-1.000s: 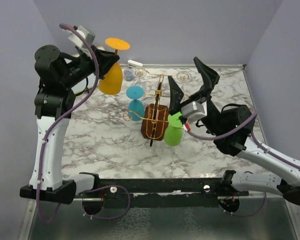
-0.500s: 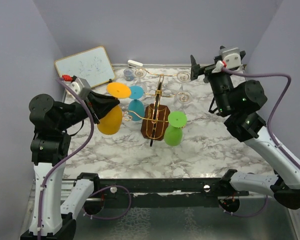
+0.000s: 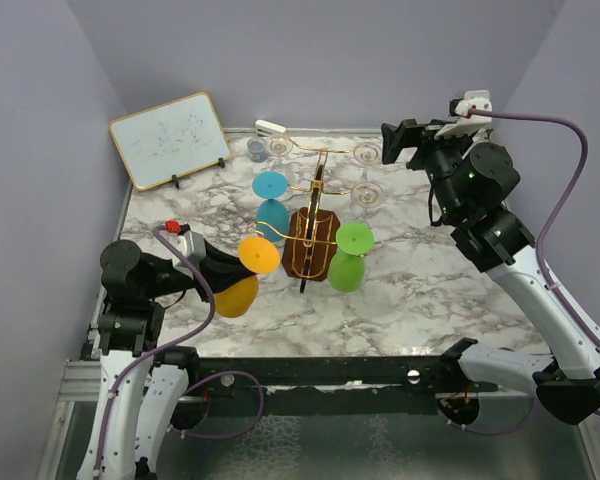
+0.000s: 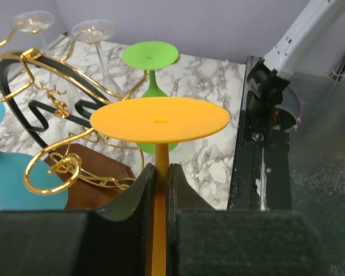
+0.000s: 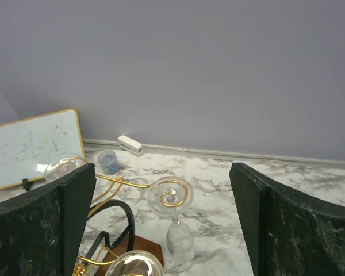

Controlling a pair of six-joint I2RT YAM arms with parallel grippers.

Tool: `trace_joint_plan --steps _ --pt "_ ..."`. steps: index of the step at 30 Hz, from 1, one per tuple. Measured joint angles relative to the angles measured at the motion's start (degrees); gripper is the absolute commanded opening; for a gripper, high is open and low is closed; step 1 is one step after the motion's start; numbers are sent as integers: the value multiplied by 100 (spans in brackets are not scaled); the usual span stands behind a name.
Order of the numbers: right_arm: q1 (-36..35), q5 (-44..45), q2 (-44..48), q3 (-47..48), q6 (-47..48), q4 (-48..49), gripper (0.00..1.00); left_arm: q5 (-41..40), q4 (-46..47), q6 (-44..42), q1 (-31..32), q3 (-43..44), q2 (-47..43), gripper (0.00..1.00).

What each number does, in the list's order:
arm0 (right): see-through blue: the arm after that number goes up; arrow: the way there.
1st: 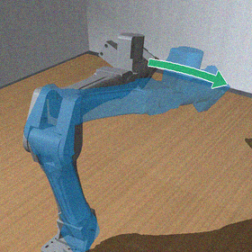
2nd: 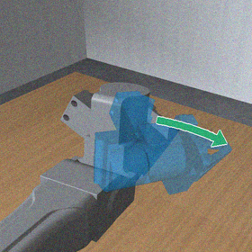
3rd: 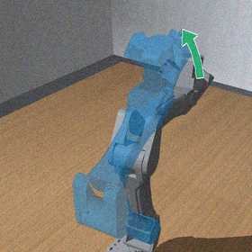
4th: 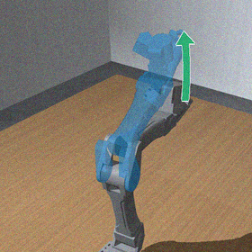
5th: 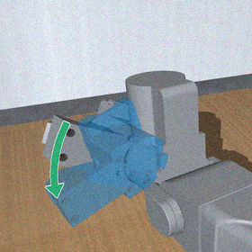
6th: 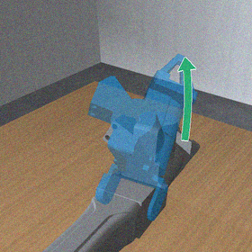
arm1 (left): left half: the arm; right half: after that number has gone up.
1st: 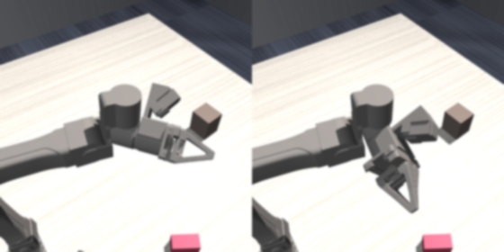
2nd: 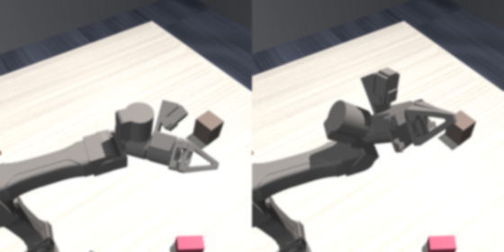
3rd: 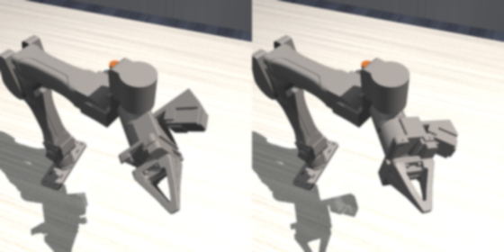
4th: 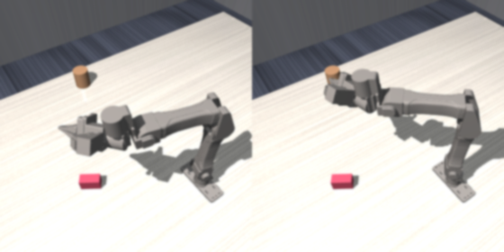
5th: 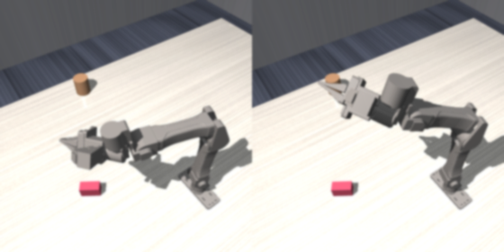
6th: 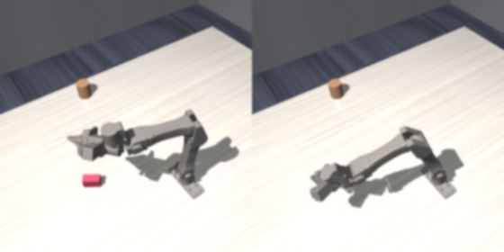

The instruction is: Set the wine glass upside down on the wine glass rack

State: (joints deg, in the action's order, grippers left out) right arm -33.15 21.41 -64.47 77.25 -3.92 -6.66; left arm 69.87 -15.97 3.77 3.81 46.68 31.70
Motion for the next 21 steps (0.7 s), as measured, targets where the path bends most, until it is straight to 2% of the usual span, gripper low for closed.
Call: trace_joint_plan --steps 4,7,9,15,21 --pt "2 -7 170 -76 -234 -125 99 59 1714 804 98 -1119 -350 0" --pt "15 -4 280 -76 -262 -192 99 -175 3480 1657 372 -2085 -409 0" --pt "15 -4 350 -74 -269 -260 99 -424 4275 2050 605 -2494 -372 0" --pt "15 2 409 -72 -210 -337 99 -1193 5213 2131 1582 -2623 46 0" --pt "15 11 409 -76 -155 -343 99 -1853 5595 1810 1928 -2632 474 0"
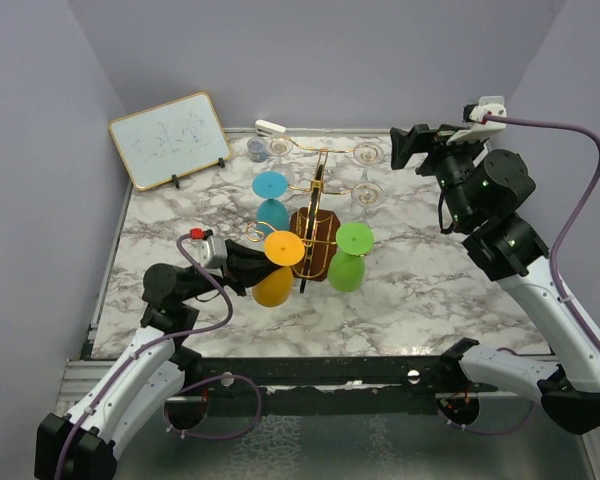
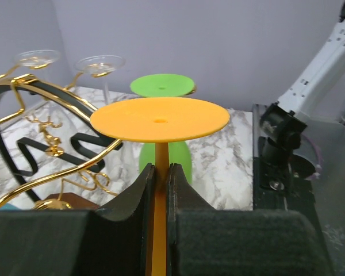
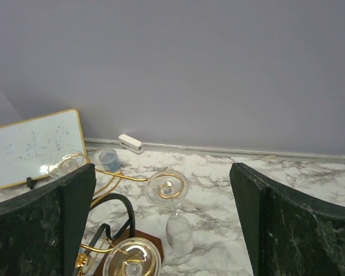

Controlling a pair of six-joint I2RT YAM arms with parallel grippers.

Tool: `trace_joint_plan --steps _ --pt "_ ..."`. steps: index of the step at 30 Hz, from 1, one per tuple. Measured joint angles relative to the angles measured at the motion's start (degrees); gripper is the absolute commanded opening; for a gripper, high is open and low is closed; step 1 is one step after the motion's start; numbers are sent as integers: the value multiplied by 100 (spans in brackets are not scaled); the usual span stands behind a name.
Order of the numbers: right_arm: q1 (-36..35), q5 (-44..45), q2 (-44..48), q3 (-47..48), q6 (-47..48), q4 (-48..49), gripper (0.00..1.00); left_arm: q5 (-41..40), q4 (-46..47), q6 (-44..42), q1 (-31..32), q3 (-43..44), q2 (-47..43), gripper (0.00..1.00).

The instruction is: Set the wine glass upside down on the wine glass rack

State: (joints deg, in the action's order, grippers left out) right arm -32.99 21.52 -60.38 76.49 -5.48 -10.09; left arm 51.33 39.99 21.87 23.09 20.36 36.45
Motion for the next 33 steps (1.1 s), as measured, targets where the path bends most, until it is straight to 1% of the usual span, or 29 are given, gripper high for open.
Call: trace_joint_plan --steps 3,8,13,17,24,33 --pt "0 2 -4 -28 35 2 99 -415 90 -184 20 -142 -44 0" --pt "0 2 -63 -66 101 7 99 -1062 177 -503 28 -509 -485 0" --pt "0 0 -264 -66 138 2 99 -1480 337 -640 28 -726 -726 0" --pt "0 -2 -350 -61 138 -42 99 -1637 404 -638 28 -896 -706 0" --pt "0 -4 -350 7 131 -107 99 -1648 638 -638 28 -1108 -553 0" --pt "2 -15 -348 24 136 -299 99 -1871 1215 -640 28 -1165 114 0"
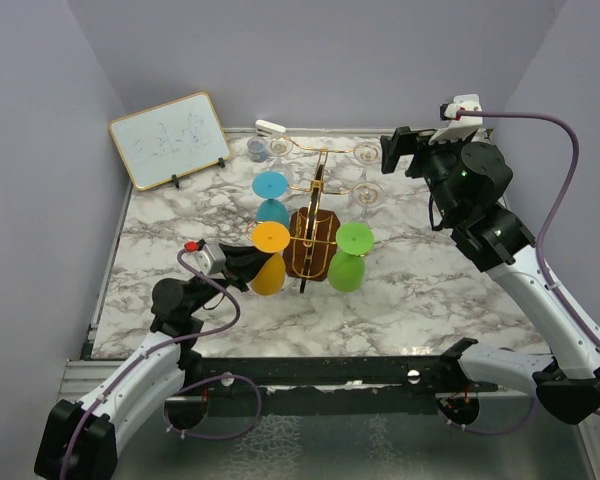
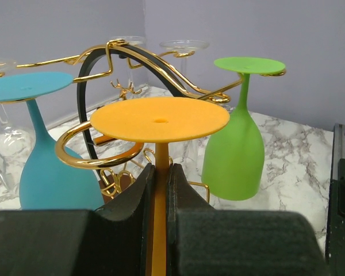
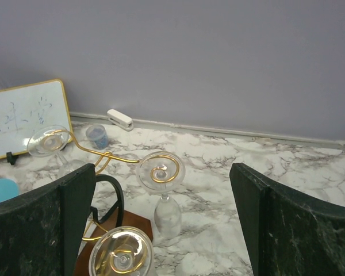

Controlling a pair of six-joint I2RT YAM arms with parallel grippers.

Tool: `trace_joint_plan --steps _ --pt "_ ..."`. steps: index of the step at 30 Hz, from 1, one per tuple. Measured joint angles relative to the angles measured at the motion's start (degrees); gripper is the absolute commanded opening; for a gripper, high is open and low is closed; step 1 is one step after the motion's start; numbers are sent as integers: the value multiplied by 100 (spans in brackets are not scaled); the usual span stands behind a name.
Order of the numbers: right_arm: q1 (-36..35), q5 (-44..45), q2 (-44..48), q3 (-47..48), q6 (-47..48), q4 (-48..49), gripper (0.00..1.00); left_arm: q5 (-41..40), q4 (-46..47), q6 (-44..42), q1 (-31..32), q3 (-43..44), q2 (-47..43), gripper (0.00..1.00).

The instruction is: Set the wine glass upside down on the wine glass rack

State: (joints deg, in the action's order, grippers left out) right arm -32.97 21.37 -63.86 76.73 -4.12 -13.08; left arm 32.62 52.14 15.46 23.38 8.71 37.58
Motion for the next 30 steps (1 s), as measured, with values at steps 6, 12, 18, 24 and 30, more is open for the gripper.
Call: trace_joint_plan --steps 6,12,18,24,30 --pt "0 -2 0 2 26 -15 99 -223 295 -9 0 0 289 0" --pt "-2 -61 0 2 35 -15 99 -415 496 -85 0 0 352 0" --pt "0 -162 0 2 33 -15 99 -531 542 -160 -9 -17 352 0" --pt "0 -243 0 2 31 -15 99 -787 546 -352 -76 -98 354 0" --pt "0 -284 0 2 31 -15 99 -920 566 -437 -192 -114 402 0"
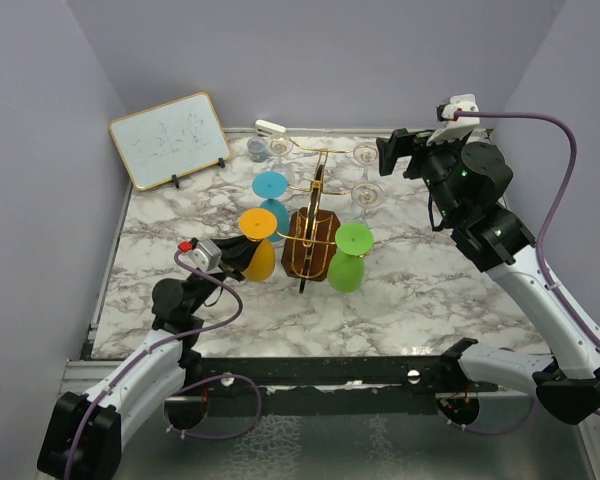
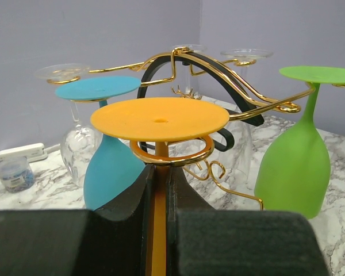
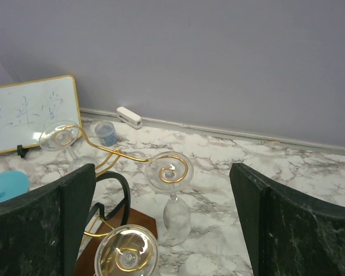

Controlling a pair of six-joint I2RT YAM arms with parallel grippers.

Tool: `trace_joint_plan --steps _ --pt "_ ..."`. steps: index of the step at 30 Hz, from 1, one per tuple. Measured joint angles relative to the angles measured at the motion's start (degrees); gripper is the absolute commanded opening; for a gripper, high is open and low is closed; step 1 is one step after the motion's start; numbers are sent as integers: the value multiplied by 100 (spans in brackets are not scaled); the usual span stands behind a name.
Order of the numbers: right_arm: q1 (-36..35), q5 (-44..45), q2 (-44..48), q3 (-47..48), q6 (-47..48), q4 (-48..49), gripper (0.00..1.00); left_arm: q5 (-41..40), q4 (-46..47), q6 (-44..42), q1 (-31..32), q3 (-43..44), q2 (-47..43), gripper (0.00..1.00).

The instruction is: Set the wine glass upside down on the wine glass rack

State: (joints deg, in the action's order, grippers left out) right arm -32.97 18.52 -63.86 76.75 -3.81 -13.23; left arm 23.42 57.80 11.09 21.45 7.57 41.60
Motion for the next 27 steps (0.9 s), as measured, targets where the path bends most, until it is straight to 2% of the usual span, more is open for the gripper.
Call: trace_joint_plan --steps 8,19,27 --pt "0 2 0 0 4 2 99 -15 -15 15 -37 0 -238 0" --pt "0 2 0 0 22 2 99 2 -800 -17 -155 0 -1045 0" --pt "0 -2 0 0 20 2 99 140 -1231 -184 -245 -4 -1276 0"
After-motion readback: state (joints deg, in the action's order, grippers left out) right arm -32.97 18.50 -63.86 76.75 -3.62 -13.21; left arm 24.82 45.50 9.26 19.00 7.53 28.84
